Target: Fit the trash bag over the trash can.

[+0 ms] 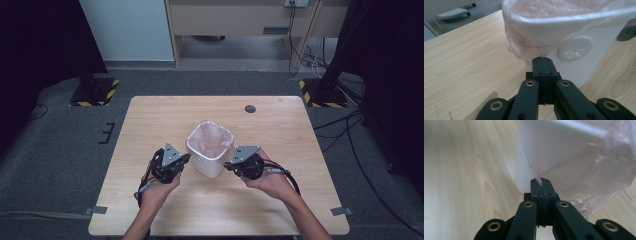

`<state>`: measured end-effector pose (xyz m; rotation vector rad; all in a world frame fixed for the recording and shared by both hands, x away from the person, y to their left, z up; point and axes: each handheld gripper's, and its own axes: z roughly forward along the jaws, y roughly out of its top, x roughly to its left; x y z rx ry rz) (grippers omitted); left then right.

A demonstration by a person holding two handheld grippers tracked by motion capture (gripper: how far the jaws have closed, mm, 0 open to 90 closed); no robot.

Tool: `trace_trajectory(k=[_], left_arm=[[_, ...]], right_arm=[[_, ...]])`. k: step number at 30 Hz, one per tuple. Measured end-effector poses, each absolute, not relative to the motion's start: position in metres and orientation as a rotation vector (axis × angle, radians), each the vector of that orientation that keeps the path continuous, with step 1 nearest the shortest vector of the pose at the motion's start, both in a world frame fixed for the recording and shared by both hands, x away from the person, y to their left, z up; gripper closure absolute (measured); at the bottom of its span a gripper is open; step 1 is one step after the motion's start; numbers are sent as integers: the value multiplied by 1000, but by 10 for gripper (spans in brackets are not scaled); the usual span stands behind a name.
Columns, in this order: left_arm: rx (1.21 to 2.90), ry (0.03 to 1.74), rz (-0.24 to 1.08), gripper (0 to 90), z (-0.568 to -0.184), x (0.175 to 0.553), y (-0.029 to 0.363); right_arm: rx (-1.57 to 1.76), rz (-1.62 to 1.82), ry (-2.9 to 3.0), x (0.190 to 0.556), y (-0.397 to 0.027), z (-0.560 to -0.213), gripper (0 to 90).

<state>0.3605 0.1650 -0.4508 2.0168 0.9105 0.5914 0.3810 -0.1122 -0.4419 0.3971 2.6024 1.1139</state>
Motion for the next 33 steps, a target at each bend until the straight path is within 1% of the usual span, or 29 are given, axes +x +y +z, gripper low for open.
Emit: trace_trajectory(k=[4, 6, 13, 14, 16, 18, 20, 26, 31, 33], left_arm=[[2069, 946, 570, 900, -463, 365, 168], [2078, 956, 581, 900, -465, 365, 170], [1974, 974, 619, 896, -456, 364, 182], [1952, 989, 623, 793, -455, 365, 183], [1942, 986, 616, 788, -454, 366, 185], [1932, 984, 627, 760, -454, 366, 185], [1916, 987, 626, 711, -452, 366, 186], [1895, 1021, 622, 672, -450, 376, 185], [1884, 1071, 594, 652, -457, 392, 186], [1884, 1090, 595, 622, -461, 400, 186]], right_arm=[[351, 1150, 2607, 374, -107, -440, 900], [327, 1144, 2615, 373, -104, -441, 900], [347, 1126, 2626, 376, -106, -443, 900], [349, 1126, 2626, 377, -107, -442, 900], [353, 1122, 2620, 378, -110, -441, 900], [385, 1112, 2618, 380, -114, -440, 900], [422, 1085, 2609, 385, -119, -440, 900], [477, 1097, 2597, 392, -128, -440, 897], [444, 1121, 2605, 386, -122, -439, 838], [443, 1115, 2607, 385, -120, -439, 824]])
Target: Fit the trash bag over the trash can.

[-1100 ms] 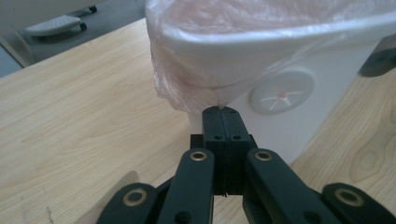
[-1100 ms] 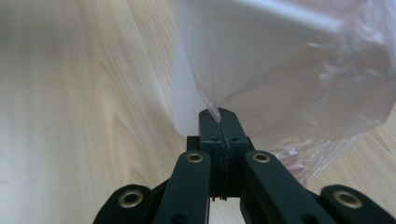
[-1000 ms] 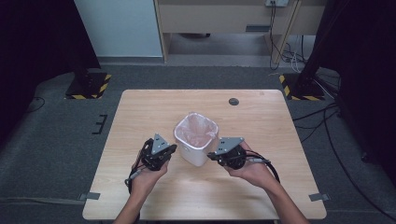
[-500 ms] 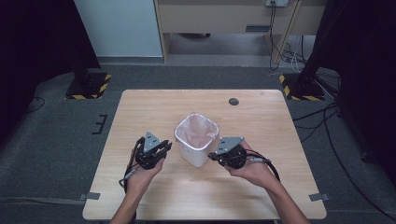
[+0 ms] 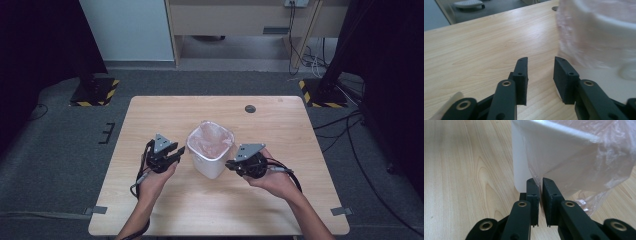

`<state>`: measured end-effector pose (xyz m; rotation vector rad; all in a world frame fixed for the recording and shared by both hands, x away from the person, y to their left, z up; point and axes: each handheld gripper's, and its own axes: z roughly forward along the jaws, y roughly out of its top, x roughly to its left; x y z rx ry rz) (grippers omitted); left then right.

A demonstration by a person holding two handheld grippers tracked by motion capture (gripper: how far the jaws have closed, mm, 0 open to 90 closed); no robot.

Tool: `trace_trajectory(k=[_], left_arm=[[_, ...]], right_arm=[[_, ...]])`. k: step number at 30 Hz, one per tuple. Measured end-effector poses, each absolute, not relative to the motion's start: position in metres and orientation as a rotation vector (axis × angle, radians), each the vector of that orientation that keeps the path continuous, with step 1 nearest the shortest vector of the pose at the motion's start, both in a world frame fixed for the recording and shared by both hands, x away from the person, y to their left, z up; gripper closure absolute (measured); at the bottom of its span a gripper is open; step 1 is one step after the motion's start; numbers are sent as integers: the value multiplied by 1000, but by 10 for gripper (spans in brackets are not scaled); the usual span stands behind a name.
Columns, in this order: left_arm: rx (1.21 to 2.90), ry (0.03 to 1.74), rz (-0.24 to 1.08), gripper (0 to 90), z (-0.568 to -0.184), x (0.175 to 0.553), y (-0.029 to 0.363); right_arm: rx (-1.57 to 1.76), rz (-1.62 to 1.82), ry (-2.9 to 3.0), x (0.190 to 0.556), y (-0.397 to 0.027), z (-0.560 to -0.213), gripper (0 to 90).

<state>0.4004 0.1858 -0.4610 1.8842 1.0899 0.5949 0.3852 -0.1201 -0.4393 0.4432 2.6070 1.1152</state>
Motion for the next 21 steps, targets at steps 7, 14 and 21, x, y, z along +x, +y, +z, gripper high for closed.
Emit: trace_trajectory(k=[7, 14, 21], left_arm=[[1894, 1110, 567, 569, -474, 425, 177], [1904, 1067, 534, 583, -476, 427, 168], [1905, 1027, 510, 592, -473, 417, 164]], right_arm=[[447, 1104, 2613, 386, -118, -441, 812], [471, 1104, 2608, 389, -120, -440, 781], [522, 1095, 2585, 398, -128, -442, 736]])
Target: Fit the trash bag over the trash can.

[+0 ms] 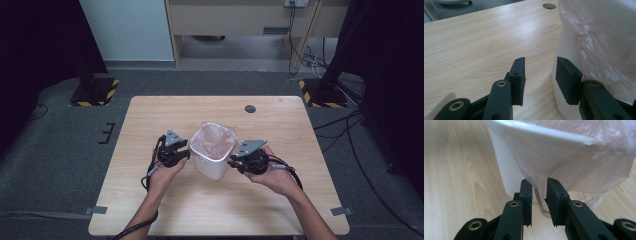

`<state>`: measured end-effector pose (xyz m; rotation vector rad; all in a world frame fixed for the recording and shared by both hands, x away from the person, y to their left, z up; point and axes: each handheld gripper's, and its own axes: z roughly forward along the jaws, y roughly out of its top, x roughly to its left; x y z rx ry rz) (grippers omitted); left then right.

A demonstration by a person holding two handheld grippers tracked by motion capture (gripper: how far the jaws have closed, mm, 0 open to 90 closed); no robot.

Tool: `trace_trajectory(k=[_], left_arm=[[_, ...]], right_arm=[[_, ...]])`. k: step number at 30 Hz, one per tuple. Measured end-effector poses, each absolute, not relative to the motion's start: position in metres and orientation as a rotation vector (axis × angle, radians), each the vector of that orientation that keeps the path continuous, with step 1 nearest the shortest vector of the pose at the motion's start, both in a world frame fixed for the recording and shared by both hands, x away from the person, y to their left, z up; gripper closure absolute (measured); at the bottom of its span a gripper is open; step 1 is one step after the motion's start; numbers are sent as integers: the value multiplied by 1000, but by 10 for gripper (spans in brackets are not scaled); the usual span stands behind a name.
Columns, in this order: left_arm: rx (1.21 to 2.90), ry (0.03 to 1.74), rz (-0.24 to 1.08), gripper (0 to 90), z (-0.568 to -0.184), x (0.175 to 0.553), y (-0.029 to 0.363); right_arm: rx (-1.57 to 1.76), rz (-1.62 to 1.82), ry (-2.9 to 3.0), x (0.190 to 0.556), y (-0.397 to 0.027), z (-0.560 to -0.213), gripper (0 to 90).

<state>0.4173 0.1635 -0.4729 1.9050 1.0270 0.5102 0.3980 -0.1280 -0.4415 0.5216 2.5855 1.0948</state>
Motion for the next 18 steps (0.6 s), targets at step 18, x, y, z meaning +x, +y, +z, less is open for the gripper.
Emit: trace_trajectory(k=[18], left_arm=[[1937, 934, 516, 525, -453, 372, 164]], right_arm=[[544, 1106, 2488, 393, -159, -431, 887]])
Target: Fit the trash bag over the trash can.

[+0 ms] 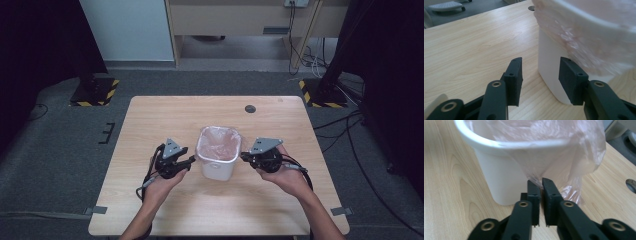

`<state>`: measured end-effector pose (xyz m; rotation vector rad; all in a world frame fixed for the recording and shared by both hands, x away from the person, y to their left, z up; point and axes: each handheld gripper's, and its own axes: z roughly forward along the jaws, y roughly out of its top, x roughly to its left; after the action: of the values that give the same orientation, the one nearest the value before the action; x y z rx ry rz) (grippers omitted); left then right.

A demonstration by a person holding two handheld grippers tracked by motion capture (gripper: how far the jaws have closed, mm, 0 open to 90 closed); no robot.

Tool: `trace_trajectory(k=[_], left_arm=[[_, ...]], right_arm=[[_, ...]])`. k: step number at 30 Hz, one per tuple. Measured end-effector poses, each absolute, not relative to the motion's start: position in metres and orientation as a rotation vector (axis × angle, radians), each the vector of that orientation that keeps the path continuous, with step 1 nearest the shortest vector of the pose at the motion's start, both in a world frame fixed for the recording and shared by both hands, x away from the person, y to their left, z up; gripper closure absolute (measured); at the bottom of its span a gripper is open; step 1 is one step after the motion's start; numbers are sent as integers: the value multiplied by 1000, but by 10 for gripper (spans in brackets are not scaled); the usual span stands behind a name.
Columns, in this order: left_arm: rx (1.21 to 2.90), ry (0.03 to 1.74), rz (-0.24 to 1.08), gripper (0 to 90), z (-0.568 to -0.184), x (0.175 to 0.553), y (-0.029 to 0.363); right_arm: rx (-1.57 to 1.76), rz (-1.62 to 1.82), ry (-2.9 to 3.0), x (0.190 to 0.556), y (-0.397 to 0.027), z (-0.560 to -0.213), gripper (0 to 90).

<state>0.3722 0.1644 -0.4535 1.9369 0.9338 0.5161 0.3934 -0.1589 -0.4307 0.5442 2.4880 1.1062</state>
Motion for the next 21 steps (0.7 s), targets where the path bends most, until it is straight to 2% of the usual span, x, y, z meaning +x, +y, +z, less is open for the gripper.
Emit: trace_trajectory(k=[21], left_arm=[[1953, 819, 472, 385, -451, 354, 157]], right_arm=[[464, 1168, 2489, 381, -155, -420, 880]])
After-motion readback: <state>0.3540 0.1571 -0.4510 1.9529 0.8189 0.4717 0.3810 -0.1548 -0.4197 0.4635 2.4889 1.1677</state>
